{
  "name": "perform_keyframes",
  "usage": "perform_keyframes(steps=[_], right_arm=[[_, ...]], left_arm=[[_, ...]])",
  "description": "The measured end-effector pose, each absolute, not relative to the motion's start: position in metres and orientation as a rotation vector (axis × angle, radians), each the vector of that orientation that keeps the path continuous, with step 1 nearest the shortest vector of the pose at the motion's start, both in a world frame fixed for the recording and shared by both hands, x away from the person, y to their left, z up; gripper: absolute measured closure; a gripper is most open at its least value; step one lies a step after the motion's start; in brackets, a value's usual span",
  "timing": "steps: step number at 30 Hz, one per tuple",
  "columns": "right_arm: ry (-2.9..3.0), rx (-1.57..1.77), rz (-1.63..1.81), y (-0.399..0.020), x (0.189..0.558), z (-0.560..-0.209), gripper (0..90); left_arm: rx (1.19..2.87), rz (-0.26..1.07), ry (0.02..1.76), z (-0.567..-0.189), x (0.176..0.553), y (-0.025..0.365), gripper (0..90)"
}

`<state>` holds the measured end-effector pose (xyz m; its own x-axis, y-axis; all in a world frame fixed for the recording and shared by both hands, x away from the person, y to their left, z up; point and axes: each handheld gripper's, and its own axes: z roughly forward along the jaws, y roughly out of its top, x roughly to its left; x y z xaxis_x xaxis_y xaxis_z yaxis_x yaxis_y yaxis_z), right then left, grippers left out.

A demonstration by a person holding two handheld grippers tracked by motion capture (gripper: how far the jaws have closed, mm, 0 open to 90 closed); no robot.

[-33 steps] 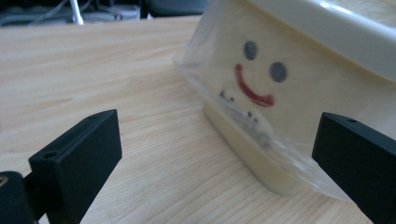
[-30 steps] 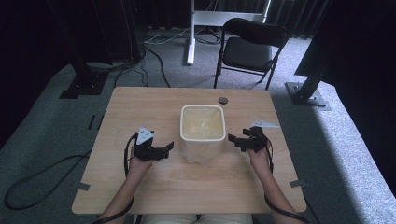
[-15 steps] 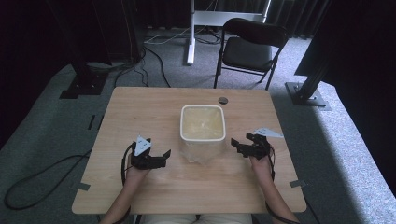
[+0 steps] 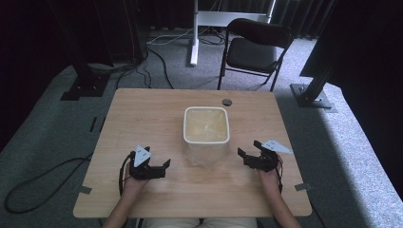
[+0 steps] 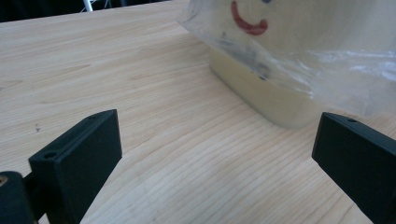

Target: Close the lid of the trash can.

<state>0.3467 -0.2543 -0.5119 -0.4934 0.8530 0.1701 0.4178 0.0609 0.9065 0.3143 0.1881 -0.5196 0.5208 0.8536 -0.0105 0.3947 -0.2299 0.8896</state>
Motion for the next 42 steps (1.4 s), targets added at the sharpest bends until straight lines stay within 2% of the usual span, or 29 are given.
perform_keyframes(steps=[27,42], right_arm=[[1.896,1.334,1.33,-0.299,0.299,-0.53,13.3],[1.923,1.416,1.255,-0.316,0.268,-0.545,13.4]], left_arm=[[1.774,0.676,1.213,-0.526,0.273,0.263,1.8],[1.799,0.697,1.264,-0.534,0.248,0.28,1.9]])
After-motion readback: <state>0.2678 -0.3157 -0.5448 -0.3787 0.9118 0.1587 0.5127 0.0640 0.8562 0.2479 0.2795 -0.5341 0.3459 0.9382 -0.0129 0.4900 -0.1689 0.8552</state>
